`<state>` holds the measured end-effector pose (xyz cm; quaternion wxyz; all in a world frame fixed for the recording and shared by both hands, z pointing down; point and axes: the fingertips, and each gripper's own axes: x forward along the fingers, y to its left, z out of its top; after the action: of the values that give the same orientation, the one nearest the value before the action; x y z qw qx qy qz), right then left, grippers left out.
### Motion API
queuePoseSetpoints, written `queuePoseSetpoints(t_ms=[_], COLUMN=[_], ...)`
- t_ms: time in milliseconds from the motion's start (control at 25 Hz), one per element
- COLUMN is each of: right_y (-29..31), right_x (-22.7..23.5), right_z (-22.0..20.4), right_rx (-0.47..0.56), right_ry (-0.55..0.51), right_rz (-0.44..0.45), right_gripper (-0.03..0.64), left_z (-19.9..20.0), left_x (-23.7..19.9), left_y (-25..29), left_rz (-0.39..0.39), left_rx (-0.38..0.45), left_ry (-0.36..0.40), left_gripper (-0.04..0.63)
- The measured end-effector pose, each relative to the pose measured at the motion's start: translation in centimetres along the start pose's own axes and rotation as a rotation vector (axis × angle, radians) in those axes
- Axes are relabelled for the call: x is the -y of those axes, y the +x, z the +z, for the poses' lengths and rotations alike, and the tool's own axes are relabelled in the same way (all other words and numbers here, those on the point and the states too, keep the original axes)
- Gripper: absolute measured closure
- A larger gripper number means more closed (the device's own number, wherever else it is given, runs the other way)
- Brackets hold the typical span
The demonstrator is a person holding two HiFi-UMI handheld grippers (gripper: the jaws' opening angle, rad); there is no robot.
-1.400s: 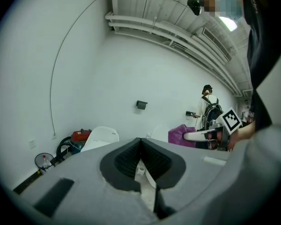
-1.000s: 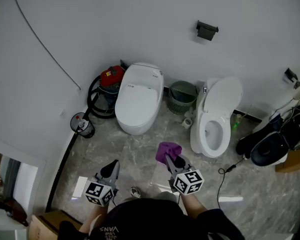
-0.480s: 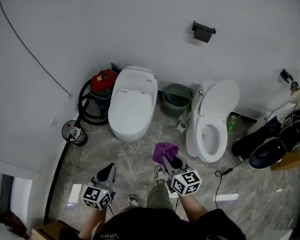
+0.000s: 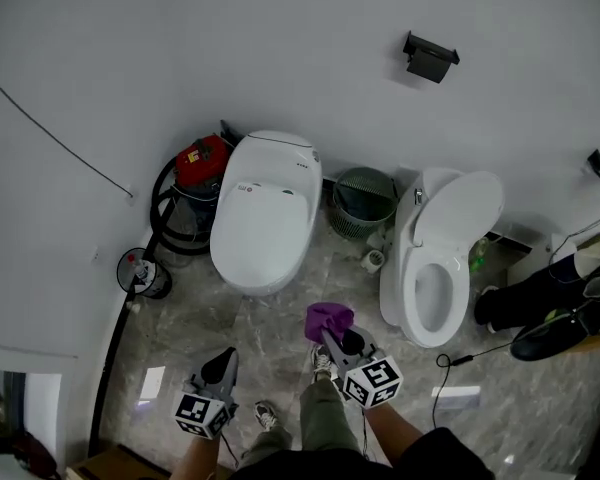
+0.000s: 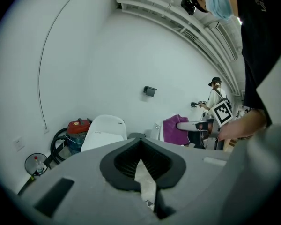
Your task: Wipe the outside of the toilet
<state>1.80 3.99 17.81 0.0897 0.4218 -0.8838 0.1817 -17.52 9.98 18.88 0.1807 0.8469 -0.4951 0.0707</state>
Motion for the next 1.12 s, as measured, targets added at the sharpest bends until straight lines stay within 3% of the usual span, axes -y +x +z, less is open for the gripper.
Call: queuePoseSetpoints(t_ms=[360,760,1120], right_y=[7.6,13.7,18.7], right_x=[7.1,11.0,13.5], right_z=[-3.9,-12.4,-21.2], right_rx=[-0.028,-0.029,0.012], right_ry=[0.031,0.032,-0.014], right_rz=[0.012,0.058,0.153], right_gripper=[0.551,0.551,0.551], left_z=[-3.5,-11.0,-18.9], left_x=[-2.2,-4.1,-6.0], left_y=[10.1,17.4,23.3], left_rz=[-0.007,-0.021,-0.035], left_rx=[-0.044,-0.096,-0.045], left_ry=[-0.027,-0.039,-0.017], left_gripper=[0.591,0.59,0.59])
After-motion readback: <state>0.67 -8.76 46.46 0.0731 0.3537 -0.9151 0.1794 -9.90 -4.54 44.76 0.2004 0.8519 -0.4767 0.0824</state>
